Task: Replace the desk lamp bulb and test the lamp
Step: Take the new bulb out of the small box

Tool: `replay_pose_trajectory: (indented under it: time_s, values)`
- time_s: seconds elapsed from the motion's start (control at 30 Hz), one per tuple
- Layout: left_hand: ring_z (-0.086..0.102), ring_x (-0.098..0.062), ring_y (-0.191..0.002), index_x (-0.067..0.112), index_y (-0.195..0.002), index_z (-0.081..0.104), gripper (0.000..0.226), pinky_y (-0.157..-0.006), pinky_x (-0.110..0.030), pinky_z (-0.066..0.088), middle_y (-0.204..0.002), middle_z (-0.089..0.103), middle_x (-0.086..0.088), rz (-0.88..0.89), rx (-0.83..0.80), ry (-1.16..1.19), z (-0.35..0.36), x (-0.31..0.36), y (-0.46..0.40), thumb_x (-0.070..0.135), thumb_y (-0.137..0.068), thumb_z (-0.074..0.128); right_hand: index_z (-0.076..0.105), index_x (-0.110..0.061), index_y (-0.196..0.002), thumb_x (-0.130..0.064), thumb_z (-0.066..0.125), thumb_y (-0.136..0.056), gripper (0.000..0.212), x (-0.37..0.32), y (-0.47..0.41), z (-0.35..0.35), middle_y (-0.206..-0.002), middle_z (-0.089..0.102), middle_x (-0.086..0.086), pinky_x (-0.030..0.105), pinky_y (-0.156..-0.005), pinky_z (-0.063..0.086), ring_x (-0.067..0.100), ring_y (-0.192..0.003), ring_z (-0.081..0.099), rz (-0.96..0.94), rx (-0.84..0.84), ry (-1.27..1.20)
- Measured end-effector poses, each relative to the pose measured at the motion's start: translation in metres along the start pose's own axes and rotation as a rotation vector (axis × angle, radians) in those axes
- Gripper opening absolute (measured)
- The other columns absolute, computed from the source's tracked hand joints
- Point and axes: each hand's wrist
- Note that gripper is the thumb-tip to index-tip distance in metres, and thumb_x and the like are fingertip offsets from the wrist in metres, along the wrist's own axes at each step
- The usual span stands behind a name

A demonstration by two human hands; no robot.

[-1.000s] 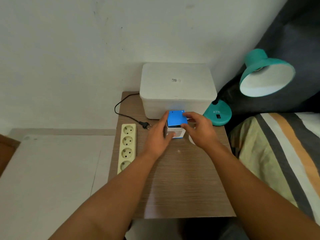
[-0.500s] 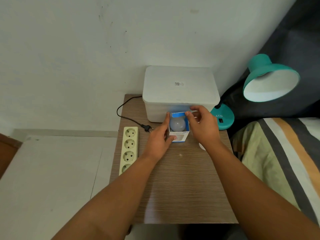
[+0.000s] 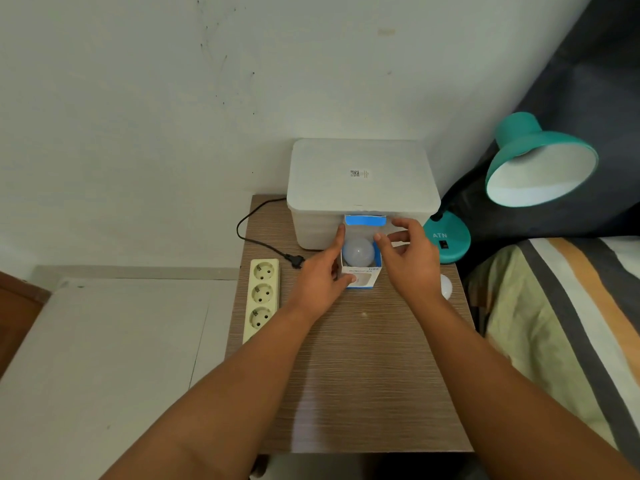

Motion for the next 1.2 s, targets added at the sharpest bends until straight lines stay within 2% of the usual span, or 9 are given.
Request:
replay_pose_trajectory:
  time_s: [0.1,0.23,0.3,0.43,0.57,0.73,0.9,1.07,1.2]
  values:
    - [0.068,-0.012,-0.096,0.047,-0.155,0.006,0.101,-0.09,-0.035,0.057,-0.114,0.069,0.001,-0.012,0.0,-0.003,0.0,0.003,0.0,0.018,-0.086,0.074,0.058,-0.025,-0.124,-0.043,0.073,-0.084,0.047,0.013,0.01,0.001,-0.103,0.064,-0.007,0.033,-0.078,0.056,0.004,-0.083,0.064,0.007,-0.028,-0.01]
    - [0.069,-0.012,-0.096,0.05,-0.154,0.003,0.103,-0.089,-0.034,0.058,-0.116,0.069,0.0,-0.015,-0.005,0.013,0.0,0.003,-0.001,0.018,-0.086,0.074,0.063,-0.022,-0.125,-0.04,0.076,-0.081,0.049,0.024,0.013,0.005,-0.115,0.062,0.001,0.037,-0.091,0.05,0.014,-0.103,0.057,-0.077,-0.124,0.079]
    - [0.069,-0.013,-0.091,0.047,-0.155,0.005,0.102,-0.088,-0.034,0.057,-0.108,0.07,-0.001,-0.009,-0.003,0.002,0.001,0.002,-0.001,0.019,-0.086,0.074,0.062,-0.025,-0.129,-0.044,0.075,-0.081,0.053,0.024,0.008,0.008,-0.117,0.057,0.002,0.04,-0.097,0.047,0.019,-0.111,0.052,-0.074,-0.18,0.13]
    - [0.064,-0.007,-0.079,0.043,-0.157,0.006,0.101,-0.082,-0.025,0.055,-0.093,0.067,0.004,-0.004,-0.005,-0.02,0.0,0.002,-0.002,0.019,-0.085,0.074,0.057,-0.027,-0.135,-0.05,0.074,-0.079,0.063,0.019,-0.005,0.01,-0.121,0.05,0.006,0.032,-0.099,0.038,0.024,-0.118,0.046,-0.054,-0.273,0.21]
    - [0.068,-0.009,-0.096,0.047,-0.155,0.01,0.101,-0.091,-0.026,0.055,-0.117,0.07,0.0,-0.027,-0.022,0.047,-0.002,0.001,-0.003,0.017,-0.084,0.074,0.061,-0.024,-0.132,-0.053,0.076,-0.075,0.066,0.016,-0.015,0.015,-0.129,0.049,0.008,0.039,-0.104,0.042,0.028,-0.121,0.048,-0.025,-0.307,0.258]
    - [0.069,-0.012,-0.09,0.049,-0.154,0.011,0.101,-0.09,-0.031,0.056,-0.11,0.071,0.001,-0.022,-0.018,0.028,-0.001,0.003,-0.004,0.017,-0.083,0.075,0.067,-0.016,-0.125,-0.058,0.081,-0.062,0.077,0.006,-0.023,0.02,-0.135,0.052,0.008,0.046,-0.1,0.047,0.03,-0.123,0.05,0.064,-0.301,0.321]
    - [0.067,-0.013,-0.078,0.049,-0.154,0.008,0.102,-0.082,-0.029,0.056,-0.091,0.071,-0.004,-0.022,-0.02,-0.01,-0.002,0.005,-0.003,0.017,-0.083,0.074,0.072,-0.016,-0.113,-0.055,0.081,-0.063,0.064,-0.005,-0.021,0.021,-0.128,0.053,0.009,0.044,-0.095,0.047,0.033,-0.12,0.047,0.076,-0.272,0.377]
    - [0.069,-0.013,-0.084,0.052,-0.153,0.008,0.1,-0.084,-0.037,0.058,-0.097,0.071,-0.001,-0.011,-0.033,0.021,0.001,0.002,-0.005,0.017,-0.084,0.071,0.07,-0.015,-0.114,-0.051,0.08,-0.069,0.058,-0.008,-0.012,0.012,-0.129,0.051,0.008,0.038,-0.088,0.045,0.03,-0.121,0.045,0.043,-0.22,0.347]
    - [0.069,-0.011,-0.099,0.05,-0.154,0.006,0.101,-0.092,-0.035,0.057,-0.115,0.071,0.001,-0.025,-0.035,0.025,0.001,0.004,-0.005,0.017,-0.086,0.072,0.068,-0.017,-0.118,-0.052,0.078,-0.071,0.06,-0.009,-0.007,0.006,-0.128,0.058,0.005,0.037,-0.09,0.046,0.026,-0.12,0.051,0.003,-0.147,0.291]
Point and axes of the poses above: each hand's wrist, its own y-axis away from the middle knuckle, its own z-axis out of the palm, x = y × z
